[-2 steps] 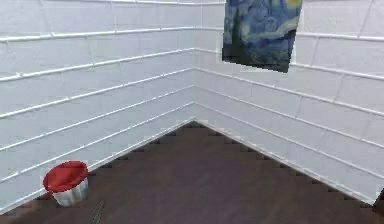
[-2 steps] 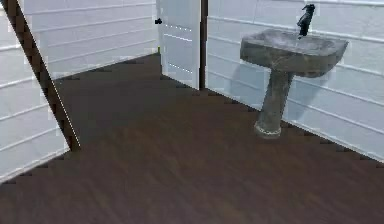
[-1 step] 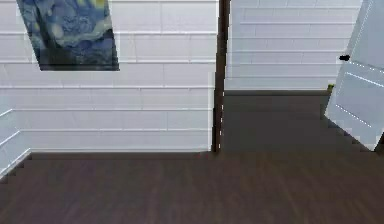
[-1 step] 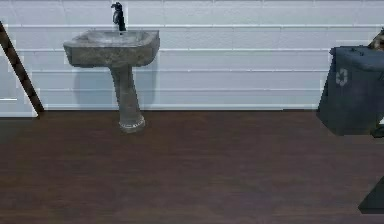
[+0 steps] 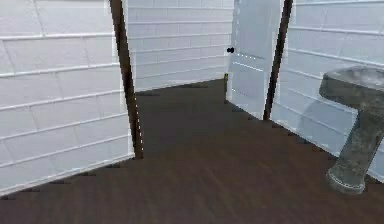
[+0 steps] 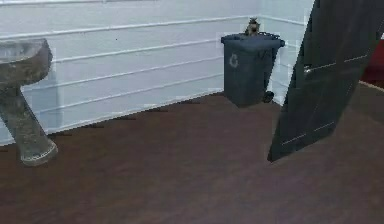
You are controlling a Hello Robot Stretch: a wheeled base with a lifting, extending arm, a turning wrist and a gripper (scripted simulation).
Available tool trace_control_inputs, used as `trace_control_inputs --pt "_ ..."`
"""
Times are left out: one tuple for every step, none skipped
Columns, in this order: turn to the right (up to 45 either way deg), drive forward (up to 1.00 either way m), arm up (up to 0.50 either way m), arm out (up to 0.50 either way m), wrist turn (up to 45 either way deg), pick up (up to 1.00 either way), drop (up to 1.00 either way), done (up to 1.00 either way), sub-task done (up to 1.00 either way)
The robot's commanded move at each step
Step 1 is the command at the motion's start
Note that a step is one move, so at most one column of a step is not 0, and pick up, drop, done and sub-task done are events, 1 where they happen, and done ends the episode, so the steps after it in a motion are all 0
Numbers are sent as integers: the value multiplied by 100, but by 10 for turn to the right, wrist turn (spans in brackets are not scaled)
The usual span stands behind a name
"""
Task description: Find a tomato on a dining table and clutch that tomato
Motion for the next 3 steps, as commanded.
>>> trace_control_inputs --pt "0 100 0 0 0 0 0 0 0" --pt "0 100 0 0 0 0 0 0 0" --pt "30 0 0 0 0 0 0 0 0"
